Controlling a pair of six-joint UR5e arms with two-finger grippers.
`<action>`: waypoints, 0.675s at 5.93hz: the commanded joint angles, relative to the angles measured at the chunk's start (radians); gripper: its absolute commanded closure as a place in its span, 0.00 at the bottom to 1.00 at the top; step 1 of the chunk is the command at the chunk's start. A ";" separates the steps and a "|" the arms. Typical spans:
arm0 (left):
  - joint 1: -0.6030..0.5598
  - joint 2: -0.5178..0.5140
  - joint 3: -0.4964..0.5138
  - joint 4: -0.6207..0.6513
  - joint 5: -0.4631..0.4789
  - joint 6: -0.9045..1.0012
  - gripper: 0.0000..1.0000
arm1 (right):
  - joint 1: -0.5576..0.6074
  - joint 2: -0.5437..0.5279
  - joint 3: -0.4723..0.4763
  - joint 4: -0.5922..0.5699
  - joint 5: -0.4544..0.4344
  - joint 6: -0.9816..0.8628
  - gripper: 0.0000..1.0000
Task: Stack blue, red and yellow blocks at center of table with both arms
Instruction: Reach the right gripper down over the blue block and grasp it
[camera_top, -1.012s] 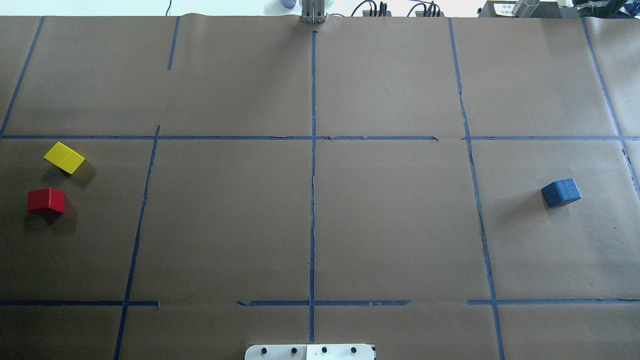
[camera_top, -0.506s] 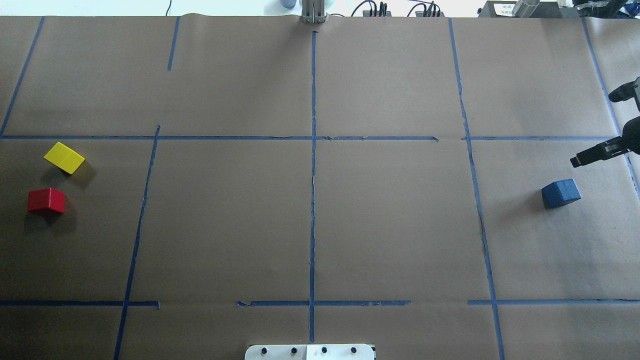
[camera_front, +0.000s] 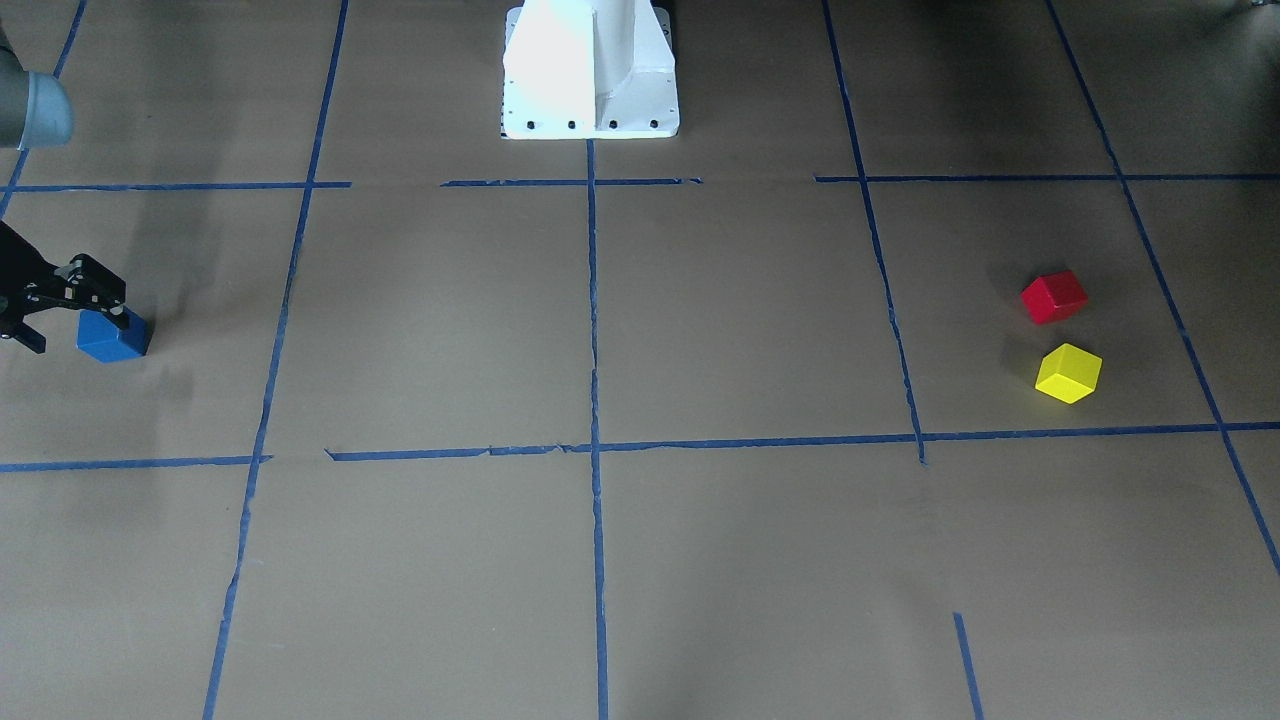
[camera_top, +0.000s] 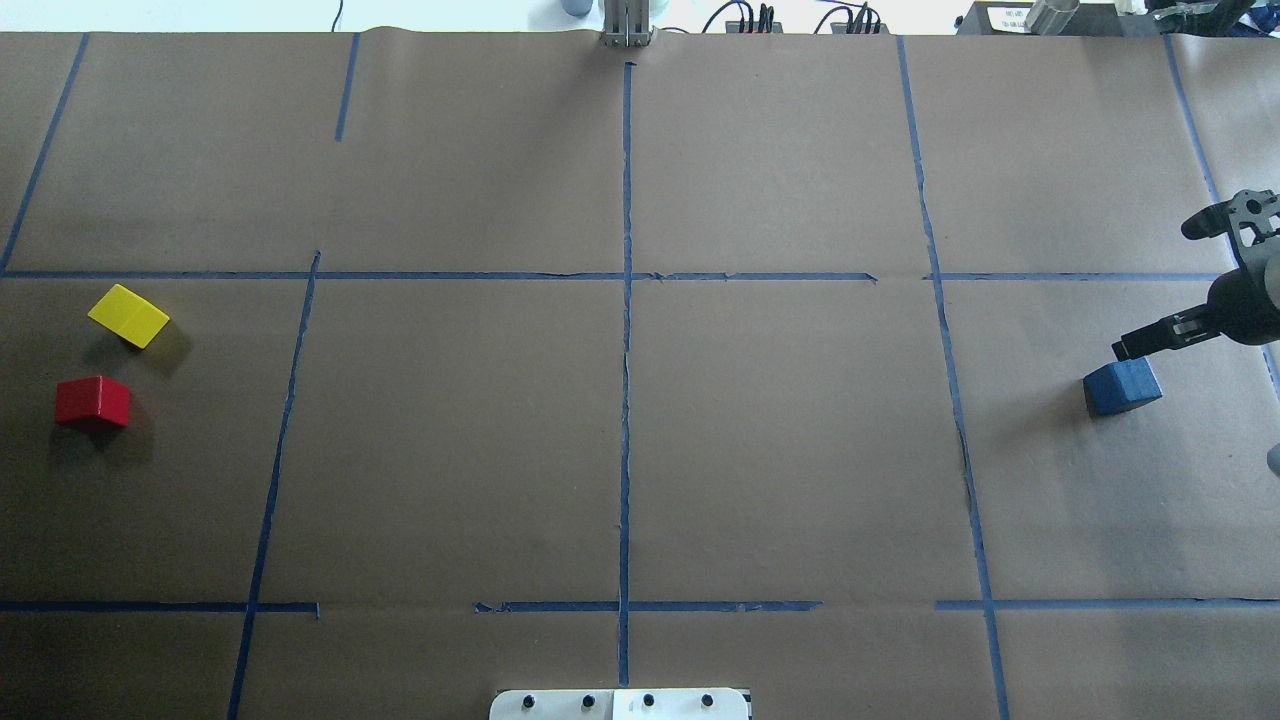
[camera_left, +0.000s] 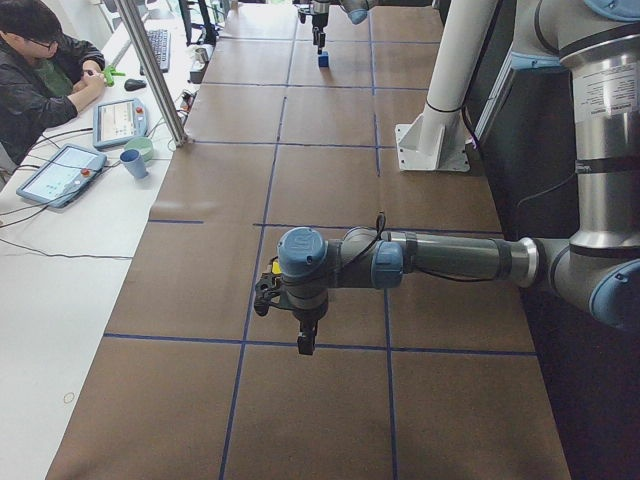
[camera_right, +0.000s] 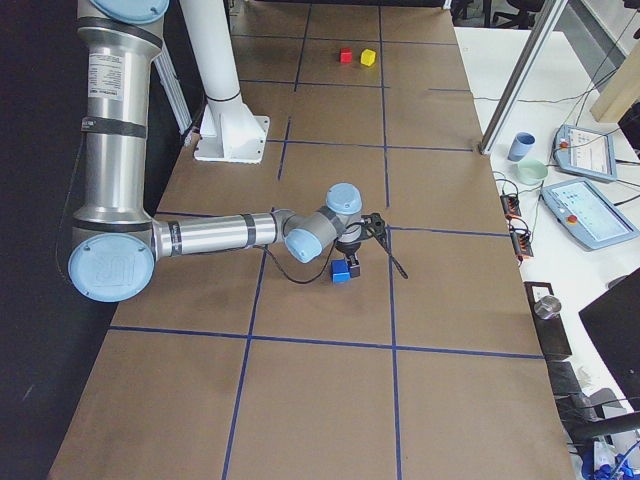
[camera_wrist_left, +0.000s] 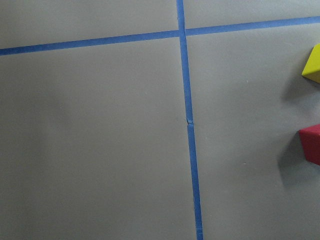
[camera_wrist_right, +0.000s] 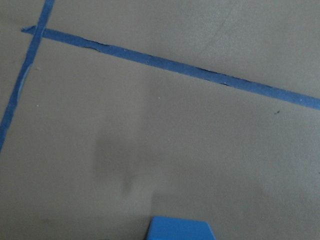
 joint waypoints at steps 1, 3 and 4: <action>0.000 0.000 0.003 0.000 0.000 0.000 0.00 | -0.034 0.002 -0.043 0.005 -0.014 0.008 0.00; 0.000 0.000 0.003 0.002 0.000 0.001 0.00 | -0.056 0.002 -0.059 0.005 -0.016 0.011 0.04; 0.000 0.000 0.003 0.002 0.000 0.000 0.00 | -0.055 0.004 -0.057 0.005 -0.016 0.014 0.89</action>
